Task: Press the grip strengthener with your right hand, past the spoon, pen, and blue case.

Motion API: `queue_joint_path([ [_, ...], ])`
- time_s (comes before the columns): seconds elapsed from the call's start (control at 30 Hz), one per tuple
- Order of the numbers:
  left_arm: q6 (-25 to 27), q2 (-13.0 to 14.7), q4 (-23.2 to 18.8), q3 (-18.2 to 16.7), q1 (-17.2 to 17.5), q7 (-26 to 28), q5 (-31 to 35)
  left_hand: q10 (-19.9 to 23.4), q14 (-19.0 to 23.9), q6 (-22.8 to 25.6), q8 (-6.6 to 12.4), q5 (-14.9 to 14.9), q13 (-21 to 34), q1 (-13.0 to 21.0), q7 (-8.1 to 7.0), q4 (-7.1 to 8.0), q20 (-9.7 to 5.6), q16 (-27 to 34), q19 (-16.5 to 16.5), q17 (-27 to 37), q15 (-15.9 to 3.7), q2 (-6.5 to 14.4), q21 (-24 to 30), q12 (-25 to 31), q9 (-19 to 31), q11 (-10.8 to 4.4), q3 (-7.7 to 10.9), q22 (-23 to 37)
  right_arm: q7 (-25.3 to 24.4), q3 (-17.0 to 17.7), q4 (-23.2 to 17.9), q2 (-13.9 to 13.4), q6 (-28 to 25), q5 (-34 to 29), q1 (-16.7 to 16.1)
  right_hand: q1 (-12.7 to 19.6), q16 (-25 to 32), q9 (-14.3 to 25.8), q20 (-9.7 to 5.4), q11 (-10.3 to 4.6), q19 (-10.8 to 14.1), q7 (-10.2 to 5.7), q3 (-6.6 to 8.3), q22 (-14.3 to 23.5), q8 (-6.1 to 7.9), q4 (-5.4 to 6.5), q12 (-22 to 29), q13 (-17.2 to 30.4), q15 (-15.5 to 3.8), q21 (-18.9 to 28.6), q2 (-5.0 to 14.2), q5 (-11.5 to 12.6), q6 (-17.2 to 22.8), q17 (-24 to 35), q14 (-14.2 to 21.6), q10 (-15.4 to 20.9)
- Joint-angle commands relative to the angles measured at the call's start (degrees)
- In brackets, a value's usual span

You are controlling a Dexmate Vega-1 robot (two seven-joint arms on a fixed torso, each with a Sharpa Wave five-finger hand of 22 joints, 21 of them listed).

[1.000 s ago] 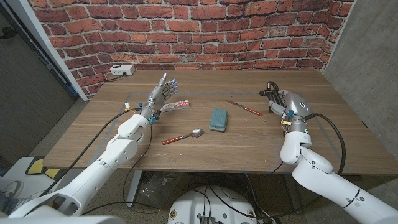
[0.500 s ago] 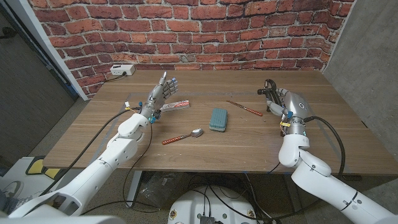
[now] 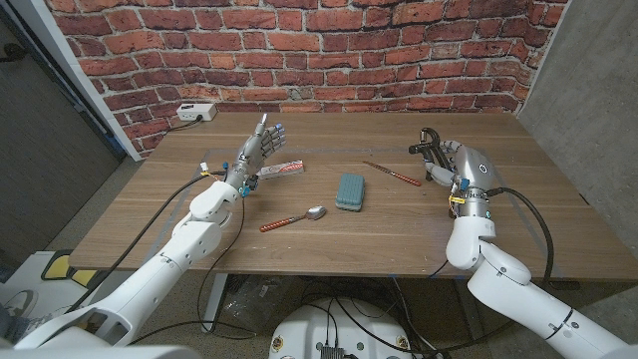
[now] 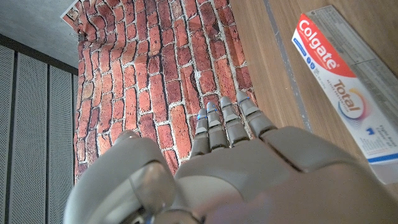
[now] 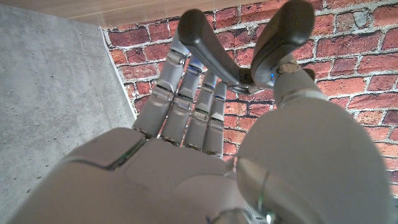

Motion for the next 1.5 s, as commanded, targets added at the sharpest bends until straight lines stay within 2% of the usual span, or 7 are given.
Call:
queue_joint_path([
  [0.03,-0.16,-0.14,0.03,0.13,-0.17,0.12,0.20,0.52,0.51,0.21,-0.18,-0.04,0.21,-0.06,-0.04,0.09,0.38,-0.14,-0.05,0.29,-0.09,0.38,0.00,0.13,0.11,-0.14,-0.48,0.22,-0.37,0.76,0.81,1.11,1.86,-0.08,-0.39,13.49,0.68,0.26,-3.97,-0.09,1.13,-0.29,-0.86,0.41,0.27,0.14,0.51,0.20,-8.90,1.18,11.93,-0.35,0.85,0.34,5.14,1.23],
  [0.4,-0.02,0.13,-0.62,0.05,0.15,0.62,0.43,0.55,0.63,0.36,-0.15,-0.06,0.22,-0.06,0.10,0.13,0.35,-0.12,-0.04,0.29,-0.12,0.40,0.00,0.10,0.11,-0.10,-0.61,0.22,-0.90,0.78,1.73,1.70,3.44,-0.54,-0.33,15.96,1.06,0.45,-4.11,-0.25,1.94,-0.25,-2.22,0.97,0.52,0.16,0.84,0.32,-8.98,3.08,11.92,-0.32,2.45,0.42,6.81,2.69],
  [0.67,0.41,0.62,-1.40,-0.02,0.27,1.04,0.75,0.55,0.60,0.29,-0.19,-0.06,0.22,-0.06,-0.05,0.14,0.37,-0.15,-0.02,0.29,-0.10,0.42,0.00,0.08,0.11,-0.06,-0.68,0.22,-2.36,0.88,3.00,2.47,5.31,-0.84,-0.24,19.20,1.47,0.67,-4.18,-0.56,2.97,-0.36,-3.59,1.65,0.74,0.05,1.23,0.44,-9.03,5.37,11.66,-0.25,4.13,0.39,8.78,4.34],
  [0.77,0.63,0.75,-1.60,-0.01,0.28,1.16,0.81,0.57,0.62,0.35,-0.18,-0.07,0.22,-0.06,-0.06,0.15,0.37,-0.15,-0.03,0.29,-0.10,0.42,0.00,0.08,0.11,-0.17,-0.71,0.22,-3.03,1.03,3.40,2.90,5.87,-0.87,-0.29,20.20,1.58,0.75,-4.06,-0.56,3.17,-0.49,-4.22,1.93,0.86,0.26,1.49,0.48,-9.02,6.30,11.58,-0.27,4.96,0.31,9.56,5.34],
  [0.9,0.78,0.90,-1.81,0.00,0.30,1.30,0.94,0.58,0.64,0.32,-0.20,-0.07,0.23,-0.05,-0.02,0.16,0.36,-0.15,-0.07,0.29,-0.08,0.43,-0.02,0.07,0.11,-0.05,-0.75,0.22,-3.98,1.24,4.19,3.34,7.27,-0.75,-0.36,21.80,1.41,0.94,-3.94,-1.17,3.19,-1.03,-5.91,2.46,1.54,1.01,2.98,1.11,-8.98,8.96,11.99,-0.18,8.56,-0.40,11.21,9.81],
  [1.2,1.07,1.09,-2.18,-0.08,0.48,1.65,0.98,0.51,0.68,0.37,-0.20,-0.07,0.23,-0.05,-0.01,0.17,0.31,-0.15,-0.04,0.29,-0.07,0.44,-0.01,0.03,0.11,-0.07,-0.83,0.22,-5.64,1.33,5.70,4.14,9.44,-1.08,-0.21,21.92,1.42,1.08,-4.00,-1.53,3.16,-1.57,-7.20,2.47,2.01,1.61,4.19,2.13,-8.83,10.96,12.59,-0.21,11.53,-1.13,13.00,12.37],
  [1.5,0.97,1.11,-2.17,-0.08,0.51,1.58,0.99,0.59,0.70,0.34,-0.23,-0.08,0.23,-0.03,-0.01,0.19,0.30,-0.16,-0.04,0.29,-0.07,0.47,-0.02,0.04,0.11,-0.02,-0.91,0.22,-6.47,1.33,6.42,4.74,10.46,-1.35,-0.27,22.16,1.55,1.12,-4.13,-1.56,3.28,-1.67,-7.53,2.37,2.11,1.65,4.45,2.22,-8.78,11.74,12.99,-0.21,12.52,-1.41,14.06,13.27],
])
